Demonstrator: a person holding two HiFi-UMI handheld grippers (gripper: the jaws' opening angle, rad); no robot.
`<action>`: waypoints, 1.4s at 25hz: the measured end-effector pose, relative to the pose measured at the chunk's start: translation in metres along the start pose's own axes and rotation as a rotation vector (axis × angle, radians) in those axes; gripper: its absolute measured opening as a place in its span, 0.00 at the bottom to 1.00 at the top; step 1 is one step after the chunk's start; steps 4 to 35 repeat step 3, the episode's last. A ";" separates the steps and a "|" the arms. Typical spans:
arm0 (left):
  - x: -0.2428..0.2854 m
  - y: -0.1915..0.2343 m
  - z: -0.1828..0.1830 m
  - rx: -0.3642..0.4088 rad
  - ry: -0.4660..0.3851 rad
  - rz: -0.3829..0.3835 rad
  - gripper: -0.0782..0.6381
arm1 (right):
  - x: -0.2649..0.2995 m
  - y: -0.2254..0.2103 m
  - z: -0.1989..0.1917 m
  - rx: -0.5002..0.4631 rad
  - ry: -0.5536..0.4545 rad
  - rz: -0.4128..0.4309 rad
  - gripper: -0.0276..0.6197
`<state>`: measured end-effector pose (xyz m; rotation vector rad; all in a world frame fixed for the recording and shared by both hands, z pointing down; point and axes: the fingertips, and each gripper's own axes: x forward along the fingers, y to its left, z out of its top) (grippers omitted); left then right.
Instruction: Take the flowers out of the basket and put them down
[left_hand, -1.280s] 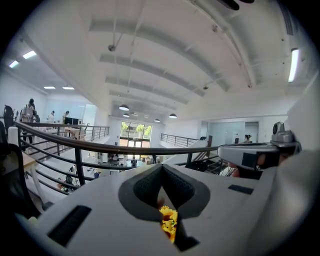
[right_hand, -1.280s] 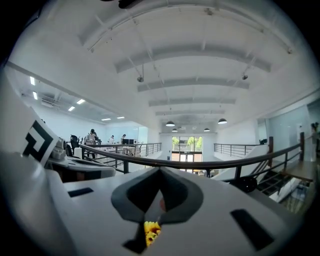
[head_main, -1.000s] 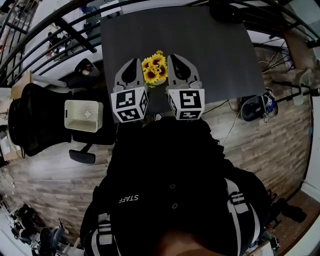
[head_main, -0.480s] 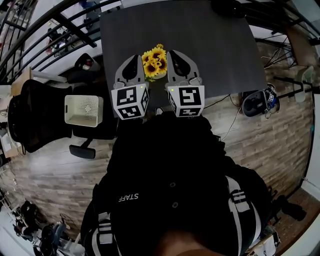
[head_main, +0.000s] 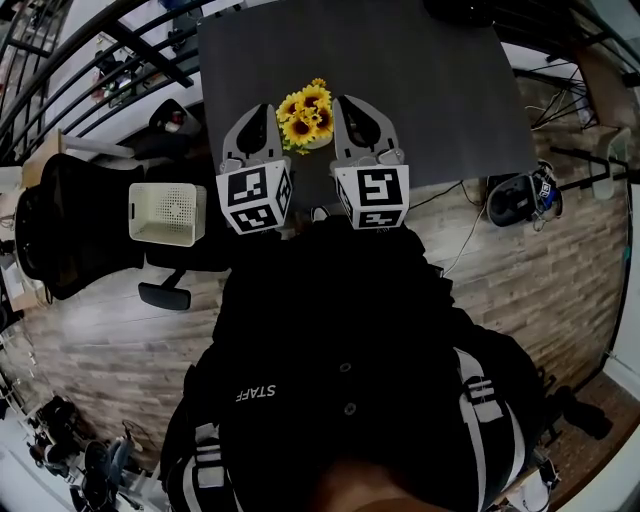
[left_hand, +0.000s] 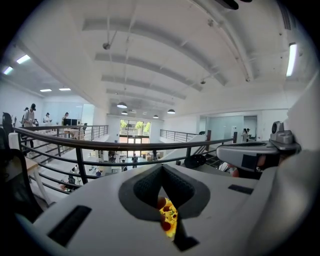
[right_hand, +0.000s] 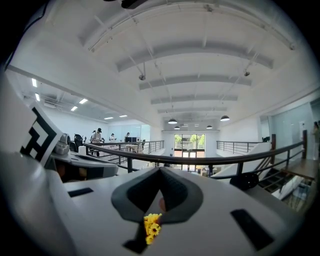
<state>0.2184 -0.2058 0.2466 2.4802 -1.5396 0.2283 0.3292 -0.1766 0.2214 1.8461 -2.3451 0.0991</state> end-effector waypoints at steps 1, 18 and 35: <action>0.000 0.001 -0.001 -0.001 0.000 0.005 0.11 | -0.001 -0.001 -0.001 0.000 0.002 0.000 0.06; -0.001 0.002 -0.002 -0.003 0.001 0.013 0.11 | -0.002 -0.002 -0.003 0.000 0.006 0.001 0.06; -0.001 0.002 -0.002 -0.003 0.001 0.013 0.11 | -0.002 -0.002 -0.003 0.000 0.006 0.001 0.06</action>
